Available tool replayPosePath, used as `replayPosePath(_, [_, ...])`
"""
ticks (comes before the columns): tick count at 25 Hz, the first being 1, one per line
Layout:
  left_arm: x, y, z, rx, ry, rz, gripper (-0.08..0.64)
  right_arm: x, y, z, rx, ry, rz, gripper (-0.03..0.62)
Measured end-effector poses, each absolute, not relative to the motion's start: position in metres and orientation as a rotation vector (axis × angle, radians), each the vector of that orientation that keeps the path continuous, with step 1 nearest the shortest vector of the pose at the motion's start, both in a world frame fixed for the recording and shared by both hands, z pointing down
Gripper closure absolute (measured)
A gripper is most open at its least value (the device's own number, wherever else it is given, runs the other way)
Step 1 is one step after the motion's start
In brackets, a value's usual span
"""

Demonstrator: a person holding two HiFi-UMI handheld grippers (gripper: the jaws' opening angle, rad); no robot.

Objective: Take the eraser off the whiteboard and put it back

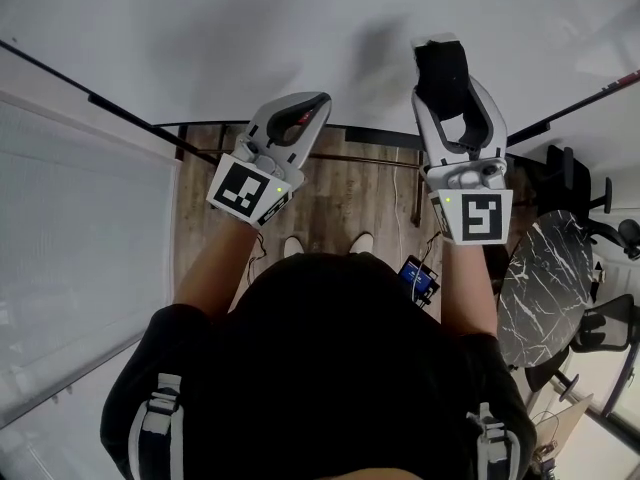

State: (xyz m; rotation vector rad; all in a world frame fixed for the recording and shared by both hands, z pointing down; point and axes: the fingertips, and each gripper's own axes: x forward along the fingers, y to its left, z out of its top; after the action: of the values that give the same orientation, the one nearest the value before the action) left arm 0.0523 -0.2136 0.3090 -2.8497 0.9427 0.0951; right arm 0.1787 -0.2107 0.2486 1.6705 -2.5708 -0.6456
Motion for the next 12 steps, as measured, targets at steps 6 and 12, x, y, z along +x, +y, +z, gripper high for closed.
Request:
replayPosePath(6, [0.039, -0.202, 0.319, -2.83, 0.952, 0.107, 0.555, 0.158, -0.199, 0.291, 1.576, -2.642, -0.456, 0.36])
replayPosePath(12, [0.032, -0.186, 0.334, -2.833, 0.958, 0.101, 0.555, 0.14, -0.183, 0.334, 1.477, -2.682, -0.309, 0.364])
